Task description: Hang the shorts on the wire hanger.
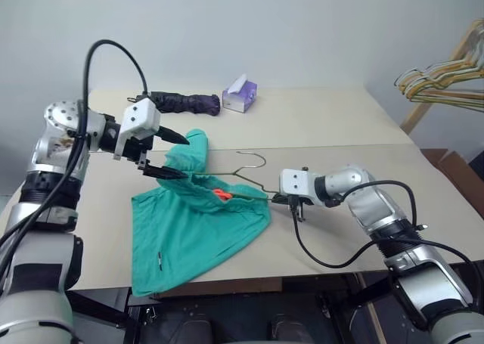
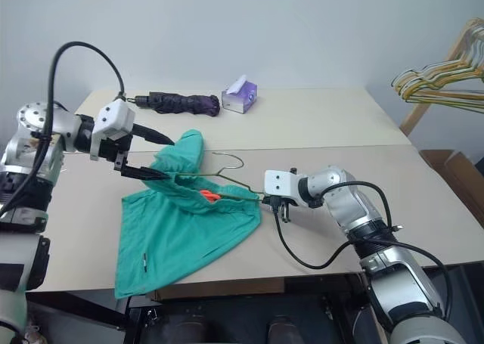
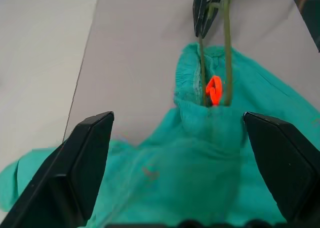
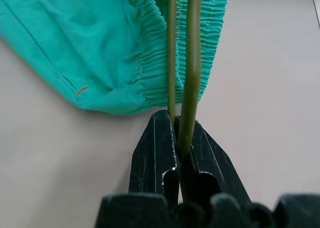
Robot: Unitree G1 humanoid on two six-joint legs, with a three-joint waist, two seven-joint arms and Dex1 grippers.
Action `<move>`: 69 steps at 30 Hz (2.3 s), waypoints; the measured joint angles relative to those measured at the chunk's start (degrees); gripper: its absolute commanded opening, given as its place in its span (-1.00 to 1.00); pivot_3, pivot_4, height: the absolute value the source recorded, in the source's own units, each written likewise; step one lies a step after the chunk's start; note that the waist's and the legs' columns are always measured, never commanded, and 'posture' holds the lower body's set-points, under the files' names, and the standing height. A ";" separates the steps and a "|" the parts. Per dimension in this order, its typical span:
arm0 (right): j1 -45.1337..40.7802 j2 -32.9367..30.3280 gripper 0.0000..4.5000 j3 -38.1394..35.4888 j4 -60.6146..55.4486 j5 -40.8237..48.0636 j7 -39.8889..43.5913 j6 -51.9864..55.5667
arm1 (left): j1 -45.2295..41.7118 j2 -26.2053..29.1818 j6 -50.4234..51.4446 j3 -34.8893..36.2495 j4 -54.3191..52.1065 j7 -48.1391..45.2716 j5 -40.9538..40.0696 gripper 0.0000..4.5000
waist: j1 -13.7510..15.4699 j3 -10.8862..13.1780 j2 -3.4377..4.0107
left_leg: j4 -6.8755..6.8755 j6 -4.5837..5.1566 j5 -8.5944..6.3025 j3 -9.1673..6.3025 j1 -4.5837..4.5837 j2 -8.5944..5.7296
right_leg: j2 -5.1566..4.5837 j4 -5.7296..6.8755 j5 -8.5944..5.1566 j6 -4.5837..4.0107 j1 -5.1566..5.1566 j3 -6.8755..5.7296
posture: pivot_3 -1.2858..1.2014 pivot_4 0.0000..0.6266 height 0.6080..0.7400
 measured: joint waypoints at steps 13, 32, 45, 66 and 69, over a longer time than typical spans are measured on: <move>0.04 -0.04 -1.00 0.51 -3.18 -0.66 1.53 6.12 | -2.56 2.78 -2.70 -16.05 3.15 -0.73 -6.08 0.45 | -0.69 0.01 0.00 | 0.00 0.01 0.00 -0.02 0.00 0.01 | 0.00 0.04 -0.01 0.01 -0.02 0.01 | 0.09 -1.00 1.00; 0.09 0.44 -1.00 1.00 -3.97 -0.64 0.32 8.44 | -3.27 -0.54 -6.81 -12.78 9.78 -0.62 -0.13 -0.95 | -1.06 0.01 0.00 | 0.03 0.01 0.00 -0.02 -0.01 0.01 | 0.00 0.06 -0.01 0.01 -0.02 0.00 | 0.08 -1.00 1.00; -2.09 1.34 0.70 -1.21 -3.66 -0.01 -4.09 7.59 | -5.10 -3.26 -11.48 -7.96 15.03 1.07 7.87 -0.95 | -1.12 0.00 0.00 | 0.03 0.01 0.00 -0.02 -0.03 0.00 | 0.00 0.06 -0.01 0.01 -0.02 0.00 | 0.07 -1.00 1.00; 13.06 0.88 0.98 -18.38 -22.79 20.46 -10.65 38.60 | -13.32 -5.93 -14.21 1.11 22.91 2.74 9.75 -0.95 | -1.60 0.00 -0.01 | 0.09 0.01 0.00 -0.05 -0.01 0.00 | 0.00 0.20 -0.01 0.02 -0.02 -0.01 | 0.06 -1.00 1.00; 14.31 7.18 0.98 -16.79 -20.99 20.72 -14.22 38.77 | -13.35 -5.84 -14.13 1.55 22.87 2.09 9.75 -0.95 | -1.56 0.00 -0.01 | 0.13 0.01 0.00 -0.06 -0.02 0.00 | 0.01 0.22 -0.01 0.02 -0.03 -0.01 | 0.06 -1.00 1.00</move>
